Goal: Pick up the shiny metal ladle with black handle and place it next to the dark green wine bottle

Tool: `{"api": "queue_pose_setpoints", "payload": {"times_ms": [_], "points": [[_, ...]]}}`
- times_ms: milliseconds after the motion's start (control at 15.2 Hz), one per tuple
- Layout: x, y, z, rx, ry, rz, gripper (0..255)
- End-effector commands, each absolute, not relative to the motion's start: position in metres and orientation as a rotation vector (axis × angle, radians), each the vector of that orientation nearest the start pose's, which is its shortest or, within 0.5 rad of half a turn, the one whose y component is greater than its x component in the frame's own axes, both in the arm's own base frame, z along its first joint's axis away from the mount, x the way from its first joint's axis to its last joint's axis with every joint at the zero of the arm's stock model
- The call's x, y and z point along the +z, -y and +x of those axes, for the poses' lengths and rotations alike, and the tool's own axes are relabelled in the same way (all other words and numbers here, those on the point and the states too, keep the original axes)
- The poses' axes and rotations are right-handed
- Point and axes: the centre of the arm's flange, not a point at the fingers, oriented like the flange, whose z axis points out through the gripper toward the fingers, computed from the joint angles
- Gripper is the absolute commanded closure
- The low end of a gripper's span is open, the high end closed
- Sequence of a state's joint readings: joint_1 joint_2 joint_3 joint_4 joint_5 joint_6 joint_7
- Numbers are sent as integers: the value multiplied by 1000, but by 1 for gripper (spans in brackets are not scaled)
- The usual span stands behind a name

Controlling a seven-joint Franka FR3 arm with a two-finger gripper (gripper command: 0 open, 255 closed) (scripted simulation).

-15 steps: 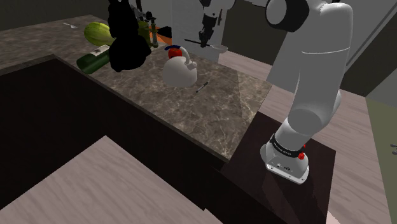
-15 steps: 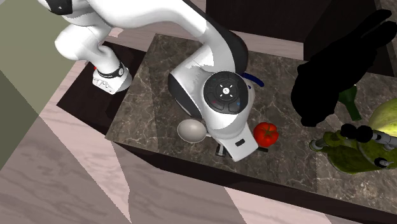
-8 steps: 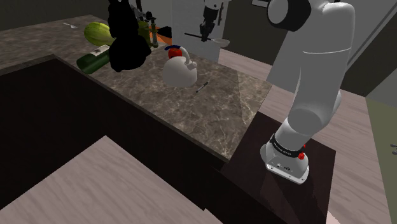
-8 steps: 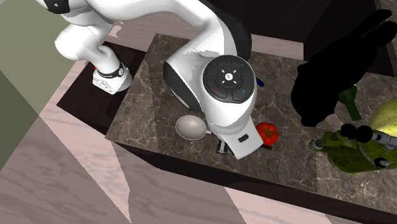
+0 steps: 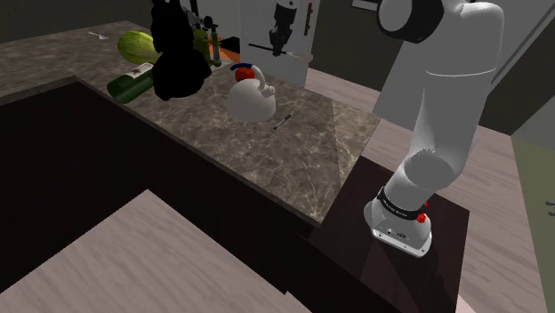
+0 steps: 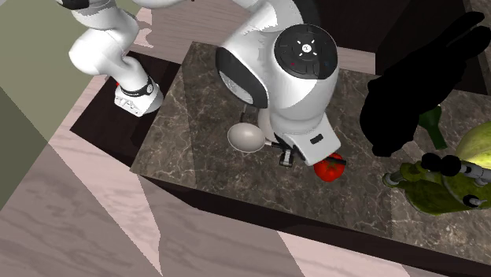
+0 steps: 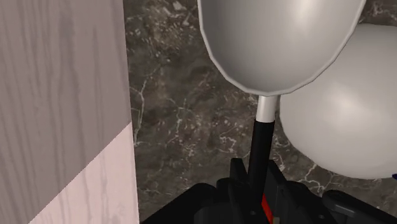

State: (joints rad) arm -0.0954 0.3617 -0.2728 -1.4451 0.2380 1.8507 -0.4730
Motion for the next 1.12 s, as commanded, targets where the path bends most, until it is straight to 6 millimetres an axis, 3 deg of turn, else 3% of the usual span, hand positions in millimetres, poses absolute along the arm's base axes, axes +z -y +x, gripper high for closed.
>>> {"api": "queue_pose_setpoints", "payload": {"times_ms": [0, 1056], "points": [[493, 173, 649, -164, 98, -3036, 255], [494, -35, 686, -164, 98, -3036, 255]]}}
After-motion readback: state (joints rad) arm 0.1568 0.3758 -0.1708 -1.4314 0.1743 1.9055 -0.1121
